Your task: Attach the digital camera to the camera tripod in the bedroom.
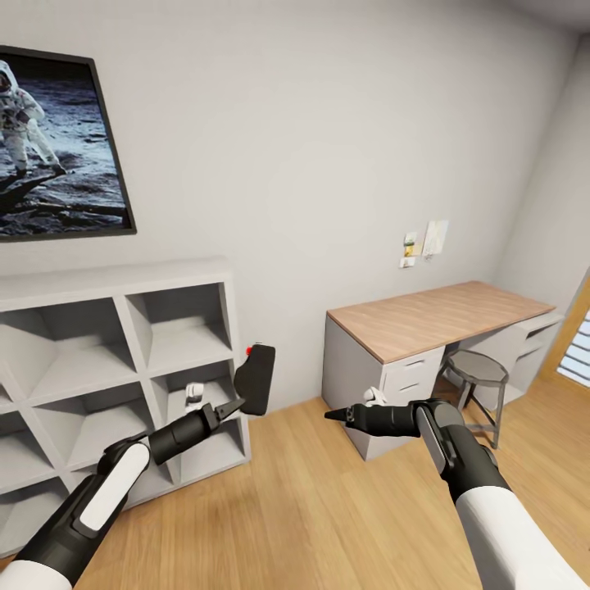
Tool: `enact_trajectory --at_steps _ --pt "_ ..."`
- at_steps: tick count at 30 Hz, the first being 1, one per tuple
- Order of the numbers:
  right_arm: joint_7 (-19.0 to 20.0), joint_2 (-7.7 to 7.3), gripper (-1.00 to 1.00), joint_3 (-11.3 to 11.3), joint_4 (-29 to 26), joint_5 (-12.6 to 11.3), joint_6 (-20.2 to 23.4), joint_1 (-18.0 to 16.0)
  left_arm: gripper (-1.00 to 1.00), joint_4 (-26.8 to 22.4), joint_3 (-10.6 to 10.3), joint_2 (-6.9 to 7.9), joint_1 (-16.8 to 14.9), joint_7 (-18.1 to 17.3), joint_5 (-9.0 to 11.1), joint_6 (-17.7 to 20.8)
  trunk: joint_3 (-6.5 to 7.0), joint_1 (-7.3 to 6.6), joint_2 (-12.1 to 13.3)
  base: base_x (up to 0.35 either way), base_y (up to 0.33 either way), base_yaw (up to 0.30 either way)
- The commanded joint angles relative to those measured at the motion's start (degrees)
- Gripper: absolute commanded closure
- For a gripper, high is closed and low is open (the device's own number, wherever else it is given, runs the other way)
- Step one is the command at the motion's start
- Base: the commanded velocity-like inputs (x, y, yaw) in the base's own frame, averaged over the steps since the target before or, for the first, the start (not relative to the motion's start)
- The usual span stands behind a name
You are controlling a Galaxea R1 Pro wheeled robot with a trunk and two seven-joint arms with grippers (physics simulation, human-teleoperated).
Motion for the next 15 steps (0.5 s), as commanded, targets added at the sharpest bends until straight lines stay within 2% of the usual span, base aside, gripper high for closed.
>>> enact_trajectory --at_steps 1,12,13,14,15 --pt "-0.2 0.01 -1.00 -0.1 0.0 -0.4 0.4 -0.1 1.00 0.3 -0.1 0.04 -0.1 -0.1 0.7 0.4 0.07 -0.20 0.3 0.000 0.000 0.000" --pt "-0.8 0.01 -1.00 -0.1 0.0 -0.5 0.4 0.0 1.00 1.4 0.2 0.29 -0.1 -0.1 0.8 0.4 2.05 -2.61 4.7 0.000 0.000 0.000" --pt "-0.8 0.01 -1.00 -0.1 0.0 -0.5 0.4 -0.1 1.00 1.4 0.5 0.31 -0.1 -0.1 0.8 0.4 2.23 -2.83 5.1 0.000 0.000 0.000" --pt "-0.8 0.03 -1.00 -0.1 0.0 -0.5 0.4 -0.1 1.00 1.4 2.3 0.29 -0.1 -0.1 0.7 0.5 2.41 -3.05 5.5 0.000 0.000 0.000" --pt "-0.7 0.03 -1.00 -0.1 0.0 -0.5 0.4 -0.1 1.00 1.5 3.2 0.23 -0.1 -0.1 0.6 0.5 2.59 -3.27 5.9 0.000 0.000 0.000"
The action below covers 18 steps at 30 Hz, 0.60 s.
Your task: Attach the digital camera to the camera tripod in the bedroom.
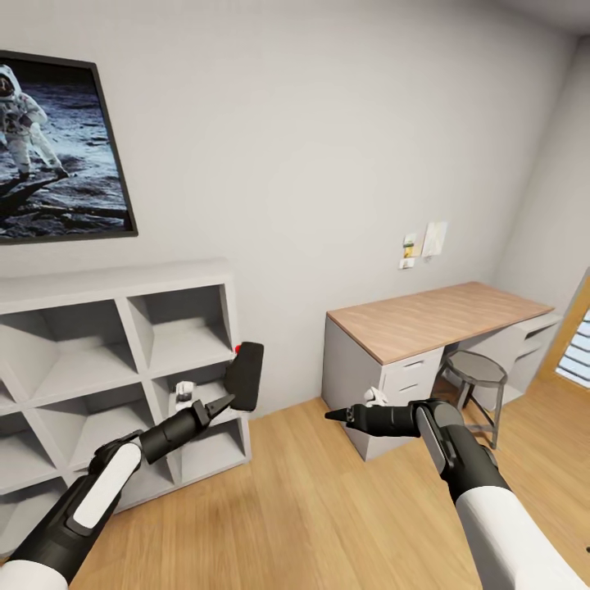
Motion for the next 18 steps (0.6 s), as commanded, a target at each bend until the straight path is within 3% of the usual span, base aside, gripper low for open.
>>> enact_trajectory --at_steps 1,5,18 --pt "-0.1 0.00 -1.00 -0.1 0.0 -0.3 0.4 -0.1 1.00 0.0 0.3 0.02 -0.1 -0.1 0.4 0.4 0.05 -0.19 0.3 0.000 0.000 0.000" --pt "-0.1 0.01 -1.00 -0.1 0.0 -0.3 0.4 -0.1 1.00 0.0 1.6 -0.04 -0.1 -0.1 0.3 0.4 0.41 -0.63 1.1 0.000 0.000 0.000" --pt "-0.1 0.01 -1.00 -0.1 0.0 -0.3 0.4 0.0 1.00 0.1 1.8 -0.06 -0.1 -0.1 0.3 0.5 0.41 -0.63 1.1 0.000 0.000 0.000"
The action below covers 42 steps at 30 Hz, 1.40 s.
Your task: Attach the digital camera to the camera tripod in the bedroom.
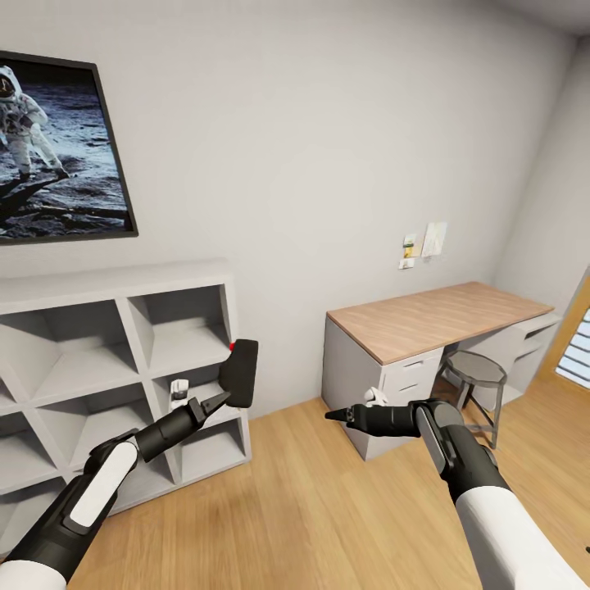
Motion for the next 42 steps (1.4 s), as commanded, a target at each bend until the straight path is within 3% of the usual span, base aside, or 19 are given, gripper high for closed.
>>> enact_trajectory --at_steps 1,13,14,16,18,19,21,22,23,24,25,26,27,31,32,35,38,39,42 --pt "-0.1 0.00 -1.00 -0.1 0.0 -0.3 0.4 -0.1 1.00 0.0 -0.1 0.04 -0.1 -0.1 0.6 0.4 -0.13 0.04 -0.1 0.000 0.000 0.000" --pt "-0.4 -0.28 -1.00 -0.1 1.0 -0.5 0.4 0.0 1.00 3.7 0.0 -0.31 -0.1 0.8 0.7 0.7 -0.13 0.04 -0.1 0.000 0.000 0.000" --pt "-2.5 -0.56 -1.00 -0.1 6.1 0.0 0.0 0.2 1.00 8.2 -0.4 -0.89 -0.1 4.6 0.7 0.9 -0.13 0.04 -0.1 0.000 0.000 0.000" --pt "-5.9 -0.67 -1.00 -0.1 12.5 1.9 -2.2 0.3 1.00 12.6 -0.6 -1.78 -0.1 10.0 0.5 1.2 -0.13 0.04 -0.1 0.000 0.000 0.000" --pt "-10.2 -0.73 -1.00 -0.1 20.0 4.6 -7.6 0.3 1.00 16.6 -0.9 -2.95 -0.1 17.0 0.1 1.4 -0.13 0.04 -0.1 0.000 0.000 0.000" --pt "-13.3 -0.75 -1.00 -0.1 25.3 6.5 -13.0 0.3 1.00 18.8 -1.0 -3.59 -0.1 21.9 -0.3 1.8 -0.13 0.04 -0.1 0.000 0.000 0.000" --pt "-16.4 -0.76 -1.00 -0.1 30.9 8.4 -19.2 0.4 1.00 21.4 -1.4 -4.14 -0.1 26.5 -1.0 2.2 -0.13 0.04 -0.1 0.000 0.000 0.000" --pt "-19.5 -0.77 -1.00 -0.1 37.0 10.0 -25.6 0.4 1.00 25.0 -2.1 -4.64 0.0 30.3 -1.8 2.4 -0.13 0.04 -0.1 0.000 0.000 0.000" --pt "-21.1 -0.79 -1.00 -0.1 40.3 10.7 -28.7 0.4 1.00 27.4 -2.5 -4.87 0.0 31.8 -2.2 2.4 -0.13 0.04 -0.1 0.000 0.000 0.000" --pt "-28.7 -0.87 -1.00 0.0 49.4 13.5 -40.3 0.1 1.00 42.6 -5.1 -5.82 0.0 35.8 -5.3 0.1 -0.13 0.04 -0.1 0.000 0.000 0.000" --pt "-31.4 -0.91 -1.00 0.0 50.7 14.4 -42.6 0.6 1.00 48.8 -6.1 -6.62 -0.1 36.5 -6.7 -2.8 -0.13 0.04 -0.1 0.000 0.000 0.000" --pt "-32.6 -0.92 -1.00 0.0 51.3 14.8 -43.5 1.1 1.00 51.8 -6.5 -7.15 -0.1 36.8 -7.4 -4.8 -0.13 0.04 -0.1 0.000 0.000 0.000" --pt "-34.6 -0.93 -1.00 0.0 52.3 15.4 -44.7 2.6 1.00 56.5 -7.2 -8.32 0.0 37.1 -8.8 -9.4 -0.13 0.04 -0.1 0.000 0.000 0.000" --pt "-37.4 -1.32 -1.00 0.0 53.4 16.4 -46.4 7.4 1.00 61.9 -8.0 -10.64 0.0 37.9 -12.7 -19.6 -0.13 0.04 -0.1 0.000 0.000 0.000" --pt "-38.3 -2.18 -1.00 0.0 53.8 16.7 -47.2 10.8 1.00 63.5 -8.3 -11.61 1.1 38.3 -16.0 -23.2 -0.13 0.04 -0.1 0.000 0.000 0.000" --pt "-38.8 -4.08 -1.00 -0.1 53.9 16.7 -48.2 13.9 1.00 64.1 -8.4 -11.95 4.6 38.4 -18.3 -25.3 -0.13 0.04 -0.1 0.000 0.000 0.000" --pt "-38.9 -5.70 -1.00 -0.2 54.0 16.6 -51.0 17.9 1.00 64.4 -8.4 -11.98 8.3 38.5 -19.4 -26.2 -0.13 0.04 -0.1 0.000 0.000 0.000" --pt "-39.0 -6.27 -1.00 -0.4 54.0 16.5 -56.1 22.7 1.00 64.5 -8.4 -11.97 11.7 38.5 -19.7 -28.9 -0.13 0.04 -0.1 0.000 0.000 0.000" --pt "-39.1 -6.26 -1.00 -0.6 54.1 16.4 -59.1 25.9 1.00 64.6 -8.4 -11.99 13.7 38.6 -19.6 -33.3 -0.13 0.04 -0.1 0.000 0.000 0.000"
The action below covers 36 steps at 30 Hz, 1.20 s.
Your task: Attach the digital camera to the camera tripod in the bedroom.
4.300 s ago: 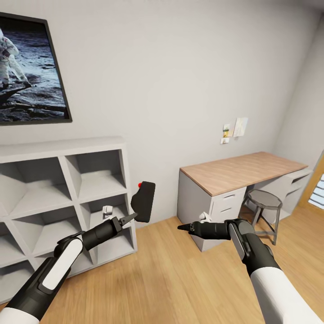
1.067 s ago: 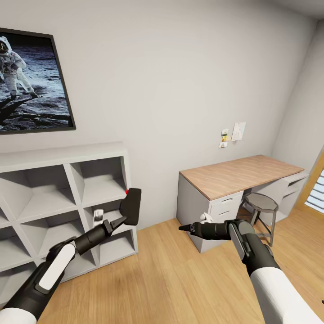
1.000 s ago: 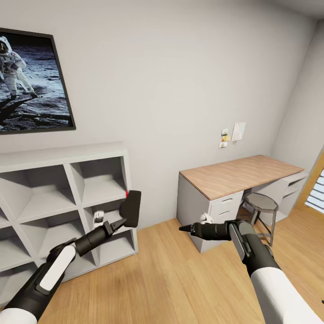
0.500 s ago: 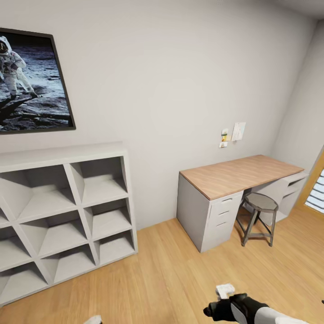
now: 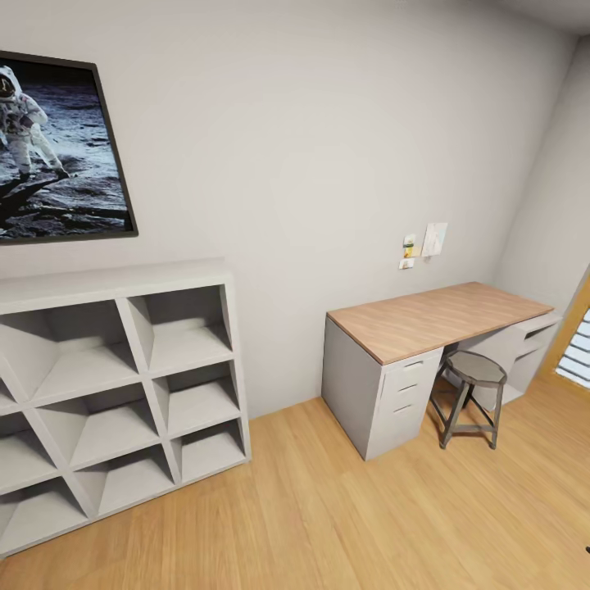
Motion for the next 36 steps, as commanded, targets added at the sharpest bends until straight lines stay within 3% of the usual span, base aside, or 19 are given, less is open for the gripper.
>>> enact_trajectory --at_steps 1,17,26,32,36 --pt "0.1 -0.02 -1.00 -0.5 0.2 0.5 -0.5 0.1 1.00 0.0 -0.5 0.00 0.1 0.0 0.3 -0.4 -0.12 0.04 -0.1 0.000 0.000 0.000" --pt "0.2 -0.01 -1.00 -0.8 0.1 0.5 -1.7 1.1 1.00 0.0 -0.4 0.10 0.7 0.0 0.5 -2.7 -0.12 0.04 -0.1 0.000 0.000 0.000" --pt "0.0 0.05 -1.00 -0.9 0.2 0.3 -1.3 1.1 1.00 -0.1 -0.3 0.30 0.7 0.0 1.6 -2.9 -0.12 0.04 -0.1 0.000 0.000 -0.097" --pt "-1.1 0.08 -1.00 -1.0 0.2 -2.0 -1.2 1.1 1.00 -0.1 -0.3 0.17 0.7 0.0 1.7 -2.9 -0.12 0.04 -0.1 0.000 0.000 -0.267" --pt "-3.8 0.03 -1.00 -1.2 0.2 -5.0 -1.3 1.1 1.00 -0.1 -0.3 0.10 0.7 0.0 1.7 -2.9 -0.12 0.04 -0.1 0.000 0.000 -0.283"
